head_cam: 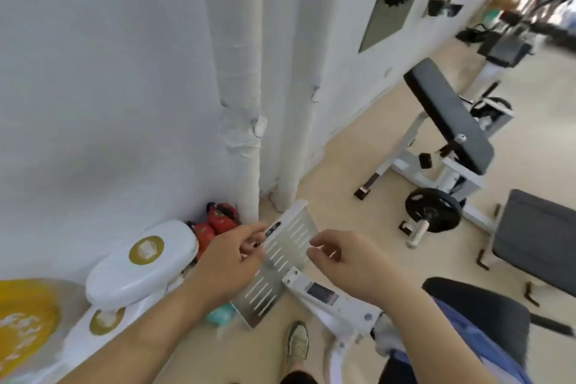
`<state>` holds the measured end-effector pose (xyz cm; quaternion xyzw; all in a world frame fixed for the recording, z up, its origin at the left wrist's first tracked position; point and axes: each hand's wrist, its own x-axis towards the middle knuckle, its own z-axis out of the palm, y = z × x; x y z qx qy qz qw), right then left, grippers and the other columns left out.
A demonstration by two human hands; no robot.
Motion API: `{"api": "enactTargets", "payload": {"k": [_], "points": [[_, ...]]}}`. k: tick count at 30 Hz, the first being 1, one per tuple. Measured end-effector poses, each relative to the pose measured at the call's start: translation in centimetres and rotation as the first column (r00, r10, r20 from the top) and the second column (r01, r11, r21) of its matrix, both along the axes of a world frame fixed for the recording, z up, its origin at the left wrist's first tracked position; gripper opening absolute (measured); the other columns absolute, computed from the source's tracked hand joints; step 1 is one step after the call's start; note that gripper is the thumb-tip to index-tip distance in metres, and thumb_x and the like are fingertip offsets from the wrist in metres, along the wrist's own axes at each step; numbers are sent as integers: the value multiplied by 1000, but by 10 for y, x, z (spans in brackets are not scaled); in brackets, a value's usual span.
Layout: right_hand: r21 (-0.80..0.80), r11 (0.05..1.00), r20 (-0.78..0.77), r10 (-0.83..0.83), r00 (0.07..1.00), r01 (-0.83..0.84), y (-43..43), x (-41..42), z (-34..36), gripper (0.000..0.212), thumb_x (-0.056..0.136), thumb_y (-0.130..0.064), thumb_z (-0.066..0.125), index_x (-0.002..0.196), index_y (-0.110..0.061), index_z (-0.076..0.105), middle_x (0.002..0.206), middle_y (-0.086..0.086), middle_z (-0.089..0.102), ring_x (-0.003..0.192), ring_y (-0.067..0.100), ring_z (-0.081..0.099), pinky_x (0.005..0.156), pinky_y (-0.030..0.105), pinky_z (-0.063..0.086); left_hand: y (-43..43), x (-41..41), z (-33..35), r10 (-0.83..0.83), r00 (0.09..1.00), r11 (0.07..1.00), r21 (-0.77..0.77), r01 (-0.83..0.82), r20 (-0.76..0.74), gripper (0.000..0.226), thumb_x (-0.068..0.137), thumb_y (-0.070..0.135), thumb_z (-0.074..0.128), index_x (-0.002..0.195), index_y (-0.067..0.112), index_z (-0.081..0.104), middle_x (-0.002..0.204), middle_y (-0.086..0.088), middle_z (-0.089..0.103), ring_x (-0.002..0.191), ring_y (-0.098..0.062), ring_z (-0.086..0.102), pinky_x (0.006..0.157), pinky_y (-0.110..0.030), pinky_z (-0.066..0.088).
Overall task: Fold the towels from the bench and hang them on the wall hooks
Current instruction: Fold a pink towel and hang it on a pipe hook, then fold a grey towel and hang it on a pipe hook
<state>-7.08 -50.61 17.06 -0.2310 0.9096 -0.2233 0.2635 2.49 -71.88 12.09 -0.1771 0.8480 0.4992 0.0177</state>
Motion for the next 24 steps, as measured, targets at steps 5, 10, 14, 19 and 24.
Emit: {"api": "enactTargets", "payload": {"k": [5,10,14,19,24], "points": [[-29,945,42,-325,945,326,104,85,-1,27,98,-50,54,120,-36,63,95,-18,67,72,0,63,75,26,56,93,40,-15,-288,956,955,83,284,51,39,97,21,64,128,42,57,115,19,67,92,-1,66,76,-9,51],[-51,823,-8,-567,824,566,210,176,-14,22,99,-44,52,109,-35,70,71,-13,66,65,3,59,66,28,53,191,83,-43,-450,886,891,112,439,108,39,95,21,64,114,54,55,113,16,69,90,-2,67,79,-16,49],[-167,614,-9,-783,622,771,304,249,-28,16,97,-39,55,102,-38,70,76,-14,70,71,8,66,72,37,61,287,124,-58,-551,823,833,147,533,139,37,95,20,66,120,47,57,111,15,69,91,6,65,79,-12,47],[-232,482,43,-863,504,845,417,329,-51,13,95,-34,59,96,-35,72,82,-11,74,76,6,68,79,36,59,409,184,-75,-581,795,812,177,556,175,33,95,22,65,116,47,57,110,13,68,80,-5,63,71,-14,51],[-234,434,117,-876,468,870,497,369,-72,14,95,-31,58,91,-37,70,84,-5,74,81,14,71,81,39,60,486,215,-88,-582,791,813,169,557,191,36,98,27,62,130,40,57,118,18,66,100,-1,63,79,-15,49]]}}
